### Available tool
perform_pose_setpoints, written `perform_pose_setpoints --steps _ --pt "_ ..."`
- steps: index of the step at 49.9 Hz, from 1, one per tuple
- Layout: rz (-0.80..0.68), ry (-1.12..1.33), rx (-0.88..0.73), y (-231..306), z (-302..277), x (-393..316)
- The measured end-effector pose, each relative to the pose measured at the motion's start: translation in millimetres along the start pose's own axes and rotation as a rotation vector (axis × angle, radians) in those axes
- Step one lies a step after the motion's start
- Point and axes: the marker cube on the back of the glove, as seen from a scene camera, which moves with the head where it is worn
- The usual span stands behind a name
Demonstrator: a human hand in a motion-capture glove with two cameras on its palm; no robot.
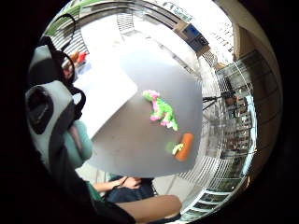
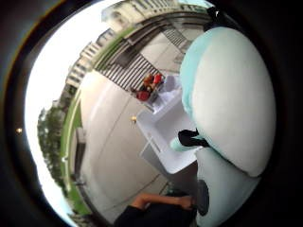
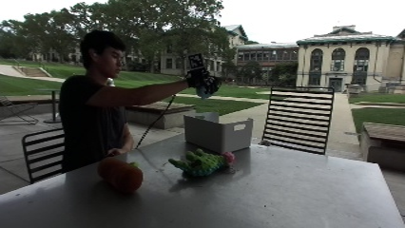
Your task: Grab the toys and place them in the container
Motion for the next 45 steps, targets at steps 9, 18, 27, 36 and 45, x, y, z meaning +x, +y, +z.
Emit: perform_pose_setpoints --steps 9,18,27,36,45 --pt "-0.133 -0.036 0.002 -21.1 30.8 -54.5" --pt "-0.060 -0.078 -0.168 -30.6 66.1 -80.1" --pt "0.018 0.055 -0.361 -25.7 79.4 -47.4" --pt "0.095 0.052 -0.203 -27.4 40.4 -1.6" --pt "0.055 0.179 -0.090 -18.6 7.8 60.1"
